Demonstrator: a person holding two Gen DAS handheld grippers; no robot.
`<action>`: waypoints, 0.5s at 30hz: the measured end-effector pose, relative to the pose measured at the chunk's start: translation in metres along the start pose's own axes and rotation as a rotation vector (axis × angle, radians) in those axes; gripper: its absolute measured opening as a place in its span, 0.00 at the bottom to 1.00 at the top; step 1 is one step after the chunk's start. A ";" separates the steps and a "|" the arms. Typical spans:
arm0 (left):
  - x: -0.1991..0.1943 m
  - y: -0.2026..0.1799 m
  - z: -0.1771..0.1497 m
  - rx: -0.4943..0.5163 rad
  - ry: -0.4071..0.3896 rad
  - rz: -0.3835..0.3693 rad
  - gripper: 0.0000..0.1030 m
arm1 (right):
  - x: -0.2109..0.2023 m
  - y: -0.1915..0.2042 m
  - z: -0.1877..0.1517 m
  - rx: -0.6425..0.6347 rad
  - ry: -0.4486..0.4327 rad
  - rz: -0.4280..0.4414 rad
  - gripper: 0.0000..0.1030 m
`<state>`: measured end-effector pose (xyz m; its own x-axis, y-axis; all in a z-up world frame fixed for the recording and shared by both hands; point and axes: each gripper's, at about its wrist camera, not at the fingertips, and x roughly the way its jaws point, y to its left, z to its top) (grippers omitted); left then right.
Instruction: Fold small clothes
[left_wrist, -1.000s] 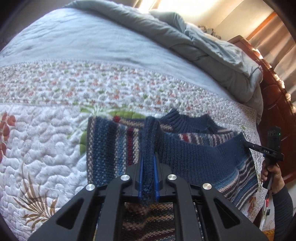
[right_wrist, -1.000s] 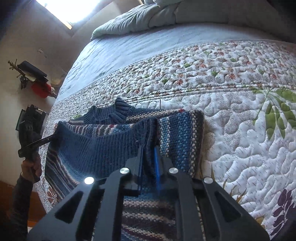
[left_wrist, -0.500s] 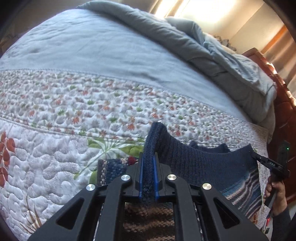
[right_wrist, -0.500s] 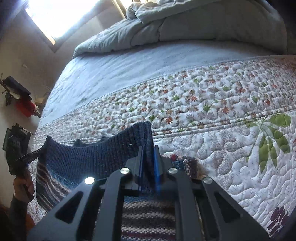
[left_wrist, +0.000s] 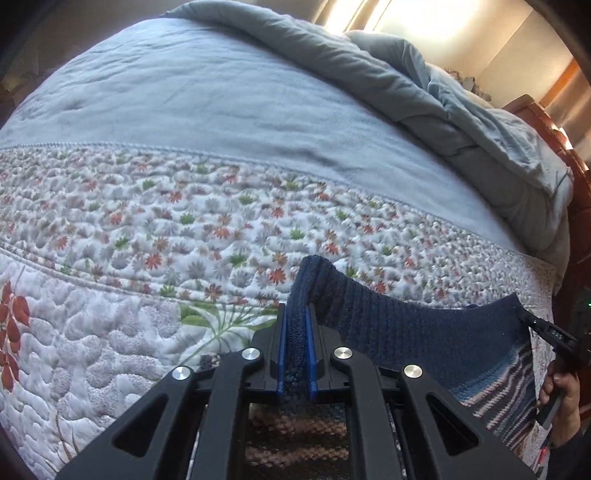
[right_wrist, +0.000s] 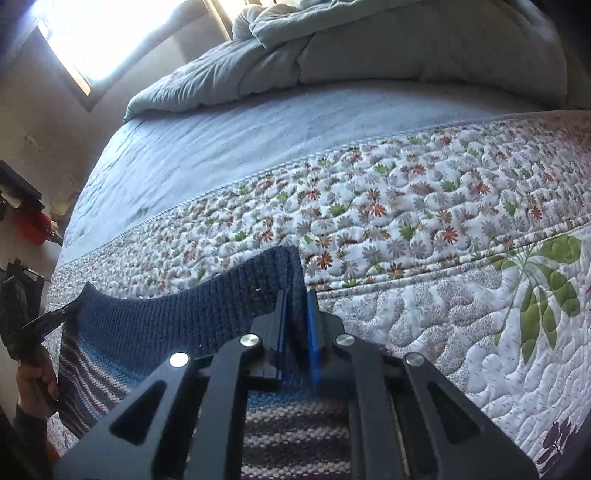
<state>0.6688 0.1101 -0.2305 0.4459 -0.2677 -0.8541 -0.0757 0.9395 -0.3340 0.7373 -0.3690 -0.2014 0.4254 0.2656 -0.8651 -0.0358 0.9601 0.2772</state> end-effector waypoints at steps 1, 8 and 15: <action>0.003 0.001 -0.002 -0.006 0.000 -0.004 0.08 | 0.001 0.000 0.000 0.003 -0.004 0.001 0.09; 0.002 0.009 0.003 -0.026 -0.031 -0.003 0.05 | -0.002 -0.004 0.005 0.015 -0.026 0.008 0.09; 0.006 0.031 -0.005 -0.055 -0.014 0.054 0.04 | 0.021 -0.011 -0.008 0.046 0.050 0.009 0.15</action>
<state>0.6647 0.1368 -0.2486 0.4520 -0.2132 -0.8662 -0.1486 0.9395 -0.3087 0.7392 -0.3730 -0.2255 0.3792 0.2797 -0.8820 0.0021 0.9530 0.3031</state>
